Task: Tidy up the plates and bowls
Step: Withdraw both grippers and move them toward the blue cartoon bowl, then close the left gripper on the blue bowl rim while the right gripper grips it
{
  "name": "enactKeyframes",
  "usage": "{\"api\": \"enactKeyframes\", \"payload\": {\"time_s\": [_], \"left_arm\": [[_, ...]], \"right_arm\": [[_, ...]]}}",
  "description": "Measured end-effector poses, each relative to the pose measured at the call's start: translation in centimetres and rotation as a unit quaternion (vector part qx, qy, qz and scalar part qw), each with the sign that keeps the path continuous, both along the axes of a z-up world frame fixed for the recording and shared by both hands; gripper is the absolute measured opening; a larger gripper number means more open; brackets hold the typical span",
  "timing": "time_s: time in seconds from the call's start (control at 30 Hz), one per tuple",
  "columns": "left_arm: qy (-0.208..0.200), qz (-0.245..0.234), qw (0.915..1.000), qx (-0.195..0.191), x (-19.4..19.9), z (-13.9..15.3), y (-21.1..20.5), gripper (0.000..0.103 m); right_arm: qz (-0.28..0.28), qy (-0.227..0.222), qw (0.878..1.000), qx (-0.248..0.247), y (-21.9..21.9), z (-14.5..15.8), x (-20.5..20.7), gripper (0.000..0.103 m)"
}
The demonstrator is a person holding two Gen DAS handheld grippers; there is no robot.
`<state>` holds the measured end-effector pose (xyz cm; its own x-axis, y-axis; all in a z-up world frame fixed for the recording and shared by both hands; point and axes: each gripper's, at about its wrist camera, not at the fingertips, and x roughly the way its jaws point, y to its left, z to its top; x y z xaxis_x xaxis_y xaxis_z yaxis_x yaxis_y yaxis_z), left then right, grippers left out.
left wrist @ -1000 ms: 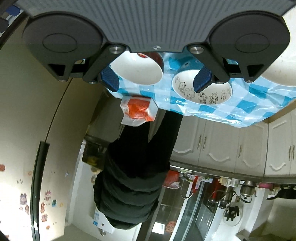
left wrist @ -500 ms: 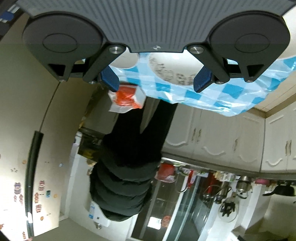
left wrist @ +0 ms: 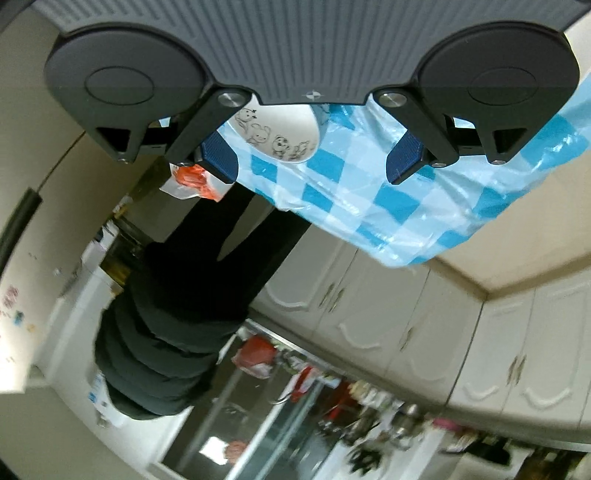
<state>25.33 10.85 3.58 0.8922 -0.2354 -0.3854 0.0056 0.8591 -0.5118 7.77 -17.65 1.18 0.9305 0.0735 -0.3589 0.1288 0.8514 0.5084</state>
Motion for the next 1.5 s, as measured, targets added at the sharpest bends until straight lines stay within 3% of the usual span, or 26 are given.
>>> {"api": "enactKeyframes", "payload": {"time_s": [0.13, 0.37, 0.5, 0.73, 0.9, 0.97, 1.2, 1.3, 1.5], "left_arm": [[0.017, -0.001, 0.9988, -0.046, 0.0, -0.1, 0.4, 0.103], [0.032, -0.002, 0.9974, -0.065, 0.1, -0.1, 0.6, 0.103], [0.035, -0.004, 0.9982, -0.048, 0.2, -0.1, 0.0, 0.103], [0.050, -0.037, 0.9976, -0.031, 0.6, -0.6, -1.6, 0.103], [0.048, -0.059, 0.9969, -0.018, 0.4, -0.8, -3.4, 0.103], [0.049, -0.066, 0.9965, -0.014, 0.4, -1.0, -3.8, 0.103], [0.073, -0.053, 0.9959, -0.006, 1.2, -1.8, -4.2, 0.080], [0.089, -0.046, 0.9948, -0.016, 1.6, -2.3, -4.0, 0.080], [0.093, -0.047, 0.9945, -0.010, 2.0, -2.5, -4.7, 0.081]], "right_arm": [[0.044, 0.000, 0.999, -0.002, 1.9, 0.6, 1.9, 0.102], [0.090, 0.032, 0.995, 0.028, 4.4, 1.6, 6.1, 0.102], [0.114, 0.030, 0.992, 0.035, 4.8, 2.9, 8.9, 0.102], [0.164, 0.047, 0.985, -0.004, 5.4, 4.0, 14.5, 0.101], [0.203, 0.098, 0.974, 0.027, 4.8, 3.2, 19.2, 0.086], [0.220, 0.109, 0.969, 0.033, 4.6, 3.2, 20.4, 0.086], [0.252, 0.123, 0.960, 0.017, 4.8, 3.6, 23.5, 0.081], [0.263, 0.142, 0.954, 0.027, 4.7, 2.9, 24.8, 0.071], [0.282, 0.175, 0.942, 0.055, 4.6, 1.4, 26.5, 0.068]]}}
